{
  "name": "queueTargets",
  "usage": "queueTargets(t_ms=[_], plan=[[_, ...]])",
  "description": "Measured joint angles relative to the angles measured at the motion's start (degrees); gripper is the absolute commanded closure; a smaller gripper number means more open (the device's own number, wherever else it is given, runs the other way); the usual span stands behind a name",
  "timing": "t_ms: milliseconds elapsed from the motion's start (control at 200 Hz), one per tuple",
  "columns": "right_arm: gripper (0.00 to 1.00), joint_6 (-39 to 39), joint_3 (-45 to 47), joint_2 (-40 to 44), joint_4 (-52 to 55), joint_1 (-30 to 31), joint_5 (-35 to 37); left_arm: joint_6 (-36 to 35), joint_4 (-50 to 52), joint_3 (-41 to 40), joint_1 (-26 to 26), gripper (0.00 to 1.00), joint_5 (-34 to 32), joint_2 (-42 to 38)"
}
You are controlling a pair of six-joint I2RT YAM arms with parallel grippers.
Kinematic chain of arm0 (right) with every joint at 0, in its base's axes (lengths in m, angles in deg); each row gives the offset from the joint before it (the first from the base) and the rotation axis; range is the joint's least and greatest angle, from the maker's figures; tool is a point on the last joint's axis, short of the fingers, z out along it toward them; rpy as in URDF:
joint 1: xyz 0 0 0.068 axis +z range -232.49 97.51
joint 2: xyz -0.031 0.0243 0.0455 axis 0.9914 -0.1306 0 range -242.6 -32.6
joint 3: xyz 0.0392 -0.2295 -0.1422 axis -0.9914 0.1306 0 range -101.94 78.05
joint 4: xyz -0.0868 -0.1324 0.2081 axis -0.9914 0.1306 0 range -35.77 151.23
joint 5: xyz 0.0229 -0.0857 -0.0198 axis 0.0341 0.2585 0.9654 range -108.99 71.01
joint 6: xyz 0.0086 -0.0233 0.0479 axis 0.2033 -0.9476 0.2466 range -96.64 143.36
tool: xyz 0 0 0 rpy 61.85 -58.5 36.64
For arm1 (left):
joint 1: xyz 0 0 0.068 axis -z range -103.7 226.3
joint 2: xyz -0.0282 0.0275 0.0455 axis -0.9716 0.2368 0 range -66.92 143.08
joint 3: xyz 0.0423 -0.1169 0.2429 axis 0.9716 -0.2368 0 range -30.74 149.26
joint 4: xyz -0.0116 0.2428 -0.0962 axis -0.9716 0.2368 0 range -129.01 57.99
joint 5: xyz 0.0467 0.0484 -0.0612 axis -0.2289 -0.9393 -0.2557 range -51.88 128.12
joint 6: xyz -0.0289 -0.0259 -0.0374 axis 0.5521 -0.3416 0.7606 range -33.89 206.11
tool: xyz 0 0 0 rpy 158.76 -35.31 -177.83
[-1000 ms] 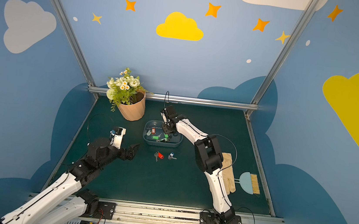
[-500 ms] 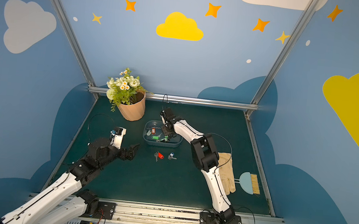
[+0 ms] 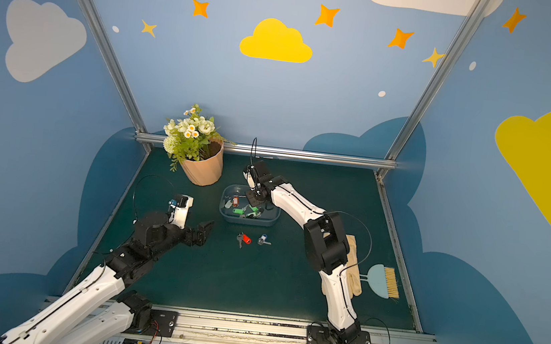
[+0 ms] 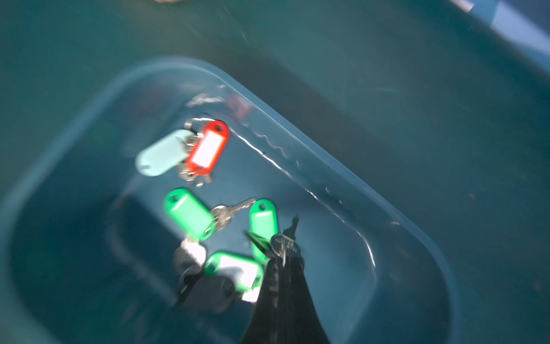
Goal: Take the keys out of the storage box
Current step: Pick up the key from the storage box, then place the key at the center of the board.
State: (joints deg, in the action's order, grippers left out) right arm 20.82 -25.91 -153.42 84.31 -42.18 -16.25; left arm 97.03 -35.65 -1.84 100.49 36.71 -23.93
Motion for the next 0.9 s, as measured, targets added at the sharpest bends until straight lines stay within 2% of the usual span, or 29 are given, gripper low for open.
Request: queueTargets(t_ms=[265,446,616,771,901], plan=[[1.00,1.22,11.17,16.44,-5.92,1.36,-13.79,2.01,-1.81,-1.44,-0.59,0.00,0.90,-0.81],[1.00,2.14,23.26,23.10,-13.66,8.24,-18.99,5.77,-2.34,-1.77,-4.31,0.00,0.26,0.09],[1.00,3.80,29.42,21.20,-18.03,14.01,-20.74,10.47,-2.51,-1.77,-9.57,0.00,0.17,2.51],[1.00,5.07,28.76,14.67,-20.65,15.19,-20.74,13.57,-2.27,-1.77,-13.29,0.00,0.85,4.42],[1.00,5.46,25.92,8.15,-20.81,15.32,-19.61,14.88,-2.05,-1.77,-14.40,0.00,1.77,5.01]])
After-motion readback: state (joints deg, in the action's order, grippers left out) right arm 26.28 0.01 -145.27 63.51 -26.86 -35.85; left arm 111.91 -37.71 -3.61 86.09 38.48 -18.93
